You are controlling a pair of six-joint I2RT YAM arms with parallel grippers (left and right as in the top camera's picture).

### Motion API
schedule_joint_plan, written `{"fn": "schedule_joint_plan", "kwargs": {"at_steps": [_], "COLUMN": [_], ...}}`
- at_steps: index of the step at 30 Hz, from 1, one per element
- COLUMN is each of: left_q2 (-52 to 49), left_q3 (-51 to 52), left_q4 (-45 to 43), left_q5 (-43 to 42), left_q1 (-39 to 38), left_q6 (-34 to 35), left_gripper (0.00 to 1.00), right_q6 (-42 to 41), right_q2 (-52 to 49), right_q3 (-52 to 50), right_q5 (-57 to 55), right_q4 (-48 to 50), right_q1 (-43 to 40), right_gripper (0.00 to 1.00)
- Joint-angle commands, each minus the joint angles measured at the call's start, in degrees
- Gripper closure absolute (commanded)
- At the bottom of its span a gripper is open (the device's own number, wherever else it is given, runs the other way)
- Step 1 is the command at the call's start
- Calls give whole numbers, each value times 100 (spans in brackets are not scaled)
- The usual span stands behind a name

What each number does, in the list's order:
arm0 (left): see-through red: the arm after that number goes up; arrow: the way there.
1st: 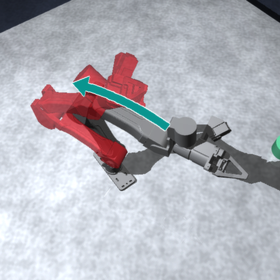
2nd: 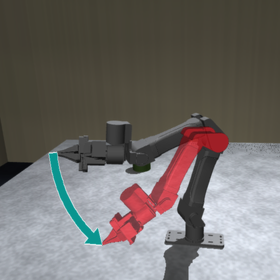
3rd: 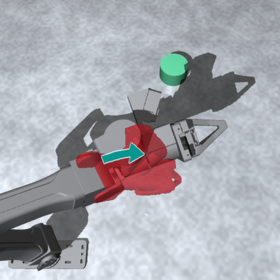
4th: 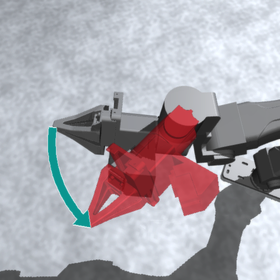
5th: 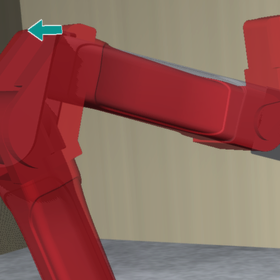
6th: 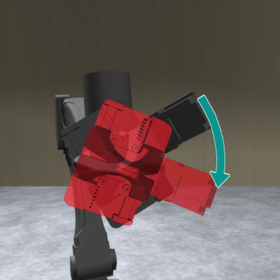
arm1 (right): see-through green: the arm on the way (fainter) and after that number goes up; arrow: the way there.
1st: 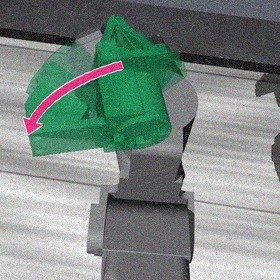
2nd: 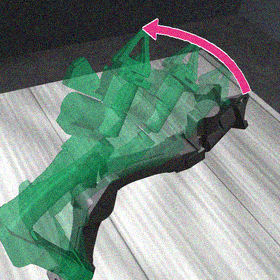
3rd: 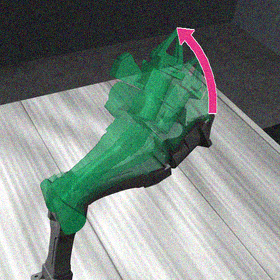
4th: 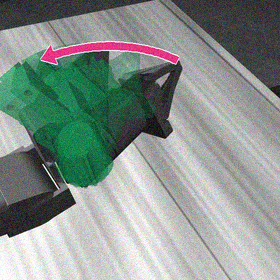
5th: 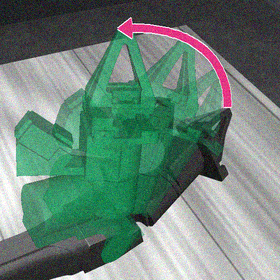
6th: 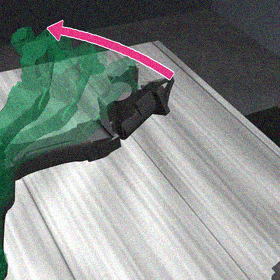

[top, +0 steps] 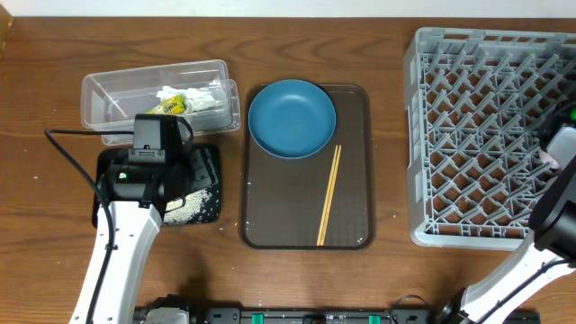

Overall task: Sort waste into correct bins and load items into the dishwasher rack
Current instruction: 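Place the white bowl into the dish rack with the right gripper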

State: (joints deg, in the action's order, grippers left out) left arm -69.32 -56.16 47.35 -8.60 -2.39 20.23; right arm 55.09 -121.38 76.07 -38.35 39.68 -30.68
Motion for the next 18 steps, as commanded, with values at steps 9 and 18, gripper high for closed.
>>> {"fn": "schedule_joint_plan", "kwargs": {"at_steps": [9,18], "left_q2": [9,9], "left_q3": [-26,-26], "left_q4": [17,59], "left_q5": [26,31], "left_q1": [17,20], "left_q6": [94,90], "left_gripper": [30,30], "right_q6": [-44,-1670], "right_q2": [-87,-15], "right_q3": [107,107], "right_q5": [15,-682], "right_q4": [-892,-1803], "right_q1": [608,855], "right_gripper": [76,21]}}
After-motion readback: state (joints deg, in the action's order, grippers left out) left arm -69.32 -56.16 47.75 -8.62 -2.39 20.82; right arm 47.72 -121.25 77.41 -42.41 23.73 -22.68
